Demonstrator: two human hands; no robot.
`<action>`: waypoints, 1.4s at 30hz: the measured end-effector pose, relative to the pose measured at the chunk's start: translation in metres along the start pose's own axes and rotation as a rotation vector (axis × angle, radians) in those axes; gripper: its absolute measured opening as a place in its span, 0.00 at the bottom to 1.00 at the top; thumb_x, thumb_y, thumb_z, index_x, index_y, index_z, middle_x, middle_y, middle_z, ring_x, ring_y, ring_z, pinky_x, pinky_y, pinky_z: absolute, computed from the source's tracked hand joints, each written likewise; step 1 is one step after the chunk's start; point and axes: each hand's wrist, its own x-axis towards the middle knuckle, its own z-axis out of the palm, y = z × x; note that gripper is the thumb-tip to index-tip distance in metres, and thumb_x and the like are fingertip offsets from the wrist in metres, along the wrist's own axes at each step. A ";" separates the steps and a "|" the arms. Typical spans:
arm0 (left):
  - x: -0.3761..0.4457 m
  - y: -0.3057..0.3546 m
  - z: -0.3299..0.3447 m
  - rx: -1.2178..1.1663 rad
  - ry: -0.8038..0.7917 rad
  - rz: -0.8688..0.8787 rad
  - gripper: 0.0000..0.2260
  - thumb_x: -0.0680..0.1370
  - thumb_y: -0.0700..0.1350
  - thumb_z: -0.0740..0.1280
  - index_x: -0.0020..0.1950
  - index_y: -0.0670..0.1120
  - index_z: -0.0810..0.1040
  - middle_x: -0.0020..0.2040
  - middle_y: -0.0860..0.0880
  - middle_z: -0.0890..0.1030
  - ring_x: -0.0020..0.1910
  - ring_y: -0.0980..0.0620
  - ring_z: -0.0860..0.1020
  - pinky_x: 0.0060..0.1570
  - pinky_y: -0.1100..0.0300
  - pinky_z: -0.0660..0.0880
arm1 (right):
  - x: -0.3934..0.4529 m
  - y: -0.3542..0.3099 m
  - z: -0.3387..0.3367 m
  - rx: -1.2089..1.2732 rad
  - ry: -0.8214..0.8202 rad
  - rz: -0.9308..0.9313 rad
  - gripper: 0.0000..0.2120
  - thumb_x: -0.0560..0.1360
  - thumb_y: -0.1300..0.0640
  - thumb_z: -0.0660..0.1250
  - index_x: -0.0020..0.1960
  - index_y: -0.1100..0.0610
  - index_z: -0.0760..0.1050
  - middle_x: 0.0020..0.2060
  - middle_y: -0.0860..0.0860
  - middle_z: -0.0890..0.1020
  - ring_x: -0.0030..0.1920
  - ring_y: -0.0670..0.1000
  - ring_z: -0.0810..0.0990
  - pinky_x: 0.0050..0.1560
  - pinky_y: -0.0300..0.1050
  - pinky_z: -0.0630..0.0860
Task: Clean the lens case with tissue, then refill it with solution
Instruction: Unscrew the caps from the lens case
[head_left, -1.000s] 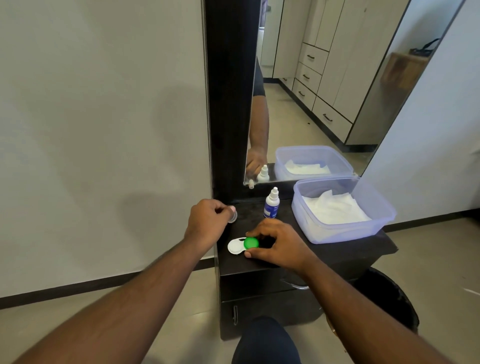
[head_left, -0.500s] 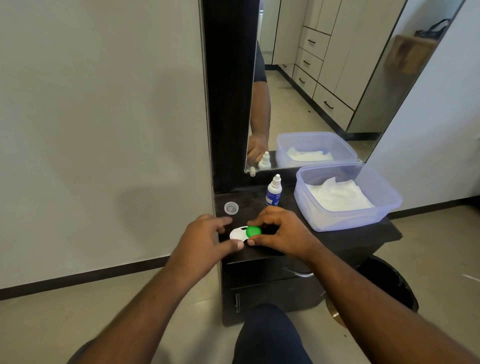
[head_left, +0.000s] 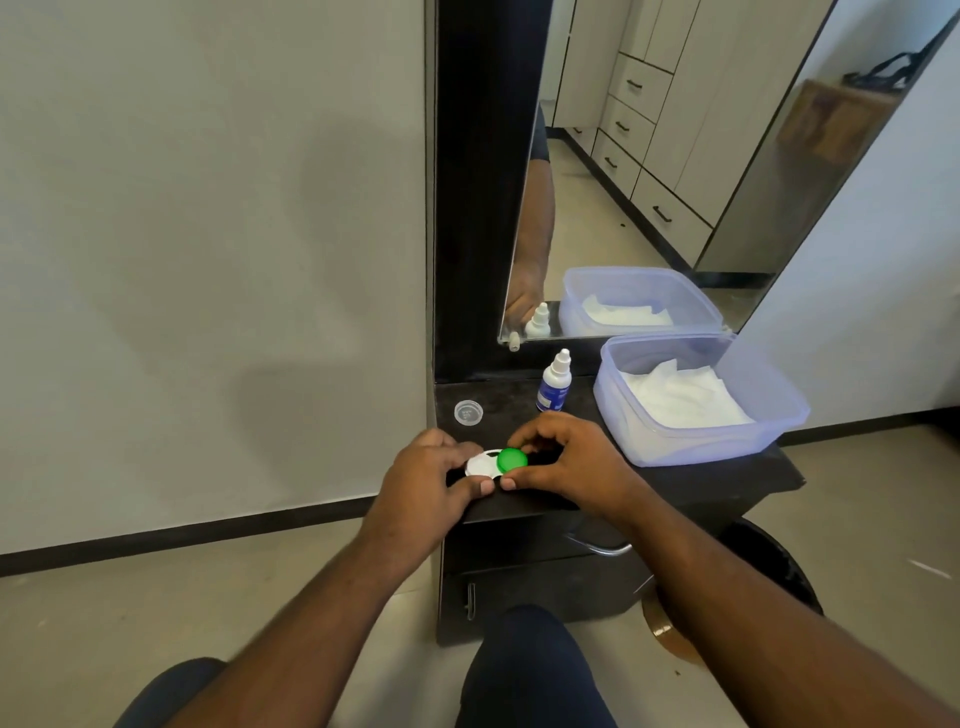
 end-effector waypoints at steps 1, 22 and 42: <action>0.000 -0.001 0.001 -0.002 -0.005 0.004 0.16 0.73 0.48 0.72 0.61 0.53 0.80 0.44 0.55 0.71 0.44 0.58 0.71 0.39 0.70 0.64 | 0.000 -0.001 0.000 0.000 -0.010 0.007 0.14 0.65 0.55 0.79 0.47 0.49 0.79 0.46 0.43 0.80 0.48 0.43 0.79 0.44 0.32 0.76; 0.008 -0.002 -0.006 0.001 -0.128 -0.010 0.16 0.74 0.48 0.71 0.62 0.51 0.80 0.52 0.52 0.75 0.50 0.55 0.73 0.53 0.54 0.74 | 0.026 -0.011 -0.020 -0.110 -0.350 -0.026 0.10 0.67 0.56 0.77 0.45 0.54 0.79 0.38 0.47 0.79 0.39 0.45 0.77 0.43 0.38 0.75; 0.006 0.001 -0.007 0.086 -0.109 -0.030 0.16 0.74 0.50 0.71 0.62 0.54 0.79 0.51 0.52 0.74 0.49 0.54 0.73 0.49 0.55 0.74 | 0.007 0.007 -0.011 -0.002 -0.132 -0.143 0.23 0.68 0.64 0.74 0.60 0.48 0.77 0.52 0.44 0.82 0.51 0.42 0.79 0.52 0.36 0.75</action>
